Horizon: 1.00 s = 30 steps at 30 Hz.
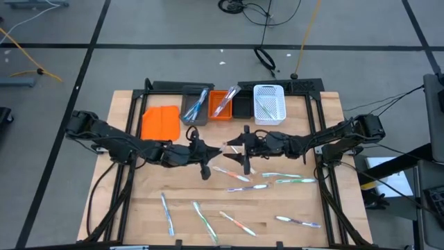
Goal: Pick & Place Toothbrushes
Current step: Put the orange toothbrush into the black bin
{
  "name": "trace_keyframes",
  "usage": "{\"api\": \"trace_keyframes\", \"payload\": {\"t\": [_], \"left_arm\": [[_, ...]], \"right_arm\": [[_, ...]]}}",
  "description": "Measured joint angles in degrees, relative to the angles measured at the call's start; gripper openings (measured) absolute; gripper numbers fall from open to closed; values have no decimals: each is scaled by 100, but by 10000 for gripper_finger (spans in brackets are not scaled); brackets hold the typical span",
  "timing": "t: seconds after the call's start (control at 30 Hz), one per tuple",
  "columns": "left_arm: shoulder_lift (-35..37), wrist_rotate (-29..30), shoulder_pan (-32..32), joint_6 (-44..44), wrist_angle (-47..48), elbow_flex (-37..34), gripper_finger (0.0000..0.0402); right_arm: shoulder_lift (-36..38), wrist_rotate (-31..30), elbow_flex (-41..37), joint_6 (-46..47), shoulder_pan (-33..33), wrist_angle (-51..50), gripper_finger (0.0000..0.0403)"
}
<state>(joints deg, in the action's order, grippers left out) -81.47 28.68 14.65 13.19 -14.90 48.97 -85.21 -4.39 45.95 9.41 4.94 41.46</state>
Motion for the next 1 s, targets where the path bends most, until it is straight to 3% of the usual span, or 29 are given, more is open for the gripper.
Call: {"api": "trace_keyframes", "payload": {"t": [0.33,0.5,0.7,1.0], "left_arm": [[-28,1,-2,-45,-120,0,7],[-28,1,-2,-89,-172,0,14],[-28,8,-16,-170,-180,0,12],[-28,5,-82,-134,-163,0,35]], "right_arm": [[0,-1,0,24,-88,328,190],[0,1,0,2,-120,367,138],[0,43,0,-328,-117,411,21],[0,13,0,-411,-117,410,9]]}}
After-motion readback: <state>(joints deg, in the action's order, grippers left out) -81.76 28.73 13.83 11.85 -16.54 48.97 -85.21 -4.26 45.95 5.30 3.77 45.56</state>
